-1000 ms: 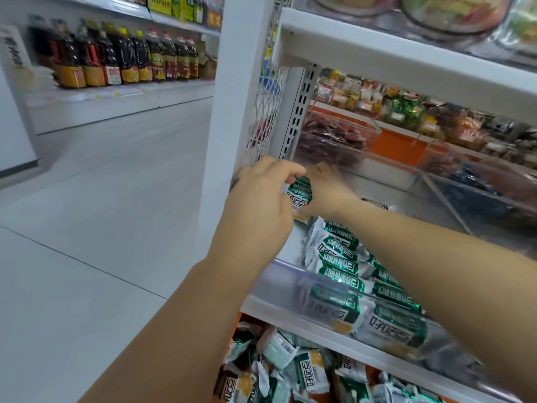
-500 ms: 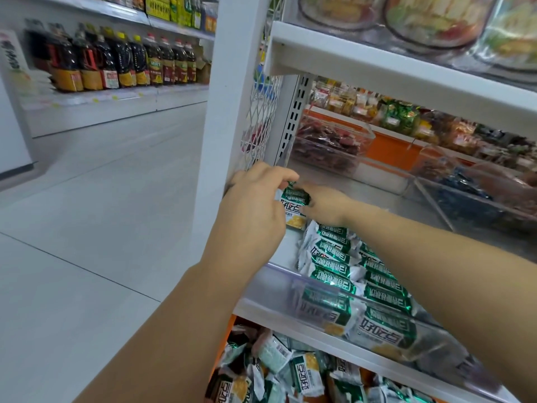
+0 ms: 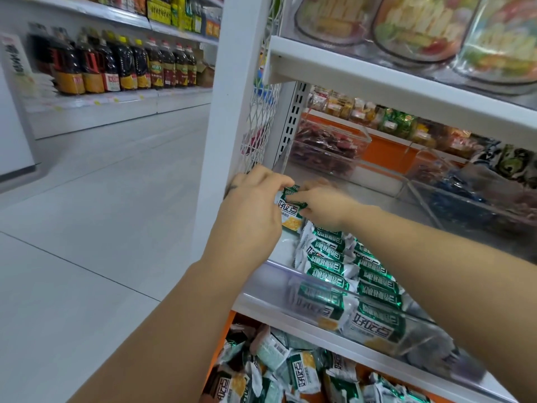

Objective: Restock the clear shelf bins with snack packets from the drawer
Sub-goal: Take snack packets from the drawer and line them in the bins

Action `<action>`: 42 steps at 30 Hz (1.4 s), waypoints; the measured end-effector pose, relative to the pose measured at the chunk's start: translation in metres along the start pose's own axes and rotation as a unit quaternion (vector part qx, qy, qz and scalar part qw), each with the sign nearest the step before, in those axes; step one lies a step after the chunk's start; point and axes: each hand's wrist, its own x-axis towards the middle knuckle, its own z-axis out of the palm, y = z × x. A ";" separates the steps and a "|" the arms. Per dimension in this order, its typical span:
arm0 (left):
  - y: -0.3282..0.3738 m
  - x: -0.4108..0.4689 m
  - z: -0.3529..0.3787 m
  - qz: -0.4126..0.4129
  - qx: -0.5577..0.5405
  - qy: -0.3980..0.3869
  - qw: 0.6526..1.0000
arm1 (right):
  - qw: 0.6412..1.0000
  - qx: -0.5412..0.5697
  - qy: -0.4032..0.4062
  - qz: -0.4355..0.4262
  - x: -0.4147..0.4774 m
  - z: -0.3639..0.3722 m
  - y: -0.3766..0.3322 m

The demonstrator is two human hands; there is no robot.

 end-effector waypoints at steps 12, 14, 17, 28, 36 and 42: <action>0.015 -0.072 -0.015 0.327 0.187 0.037 0.926 | 0.937 0.152 0.289 -0.127 -0.185 0.004 -0.036; 0.013 -0.097 -0.010 0.387 0.211 -0.032 0.897 | 0.939 0.138 0.274 -0.155 -0.217 0.022 -0.039; 0.010 -0.128 0.003 0.398 0.251 -0.208 0.857 | 0.947 0.156 0.237 -0.148 -0.251 0.067 -0.037; -0.022 -0.178 0.065 0.086 0.282 -0.609 0.736 | 0.934 0.301 -0.169 0.090 -0.270 0.215 -0.033; -0.058 -0.196 0.075 -0.013 0.225 -0.701 0.676 | 0.892 0.377 -0.245 0.044 -0.249 0.270 -0.076; -0.059 -0.196 0.079 -0.055 0.202 -0.708 0.675 | 0.894 0.328 -0.299 0.062 -0.238 0.283 -0.087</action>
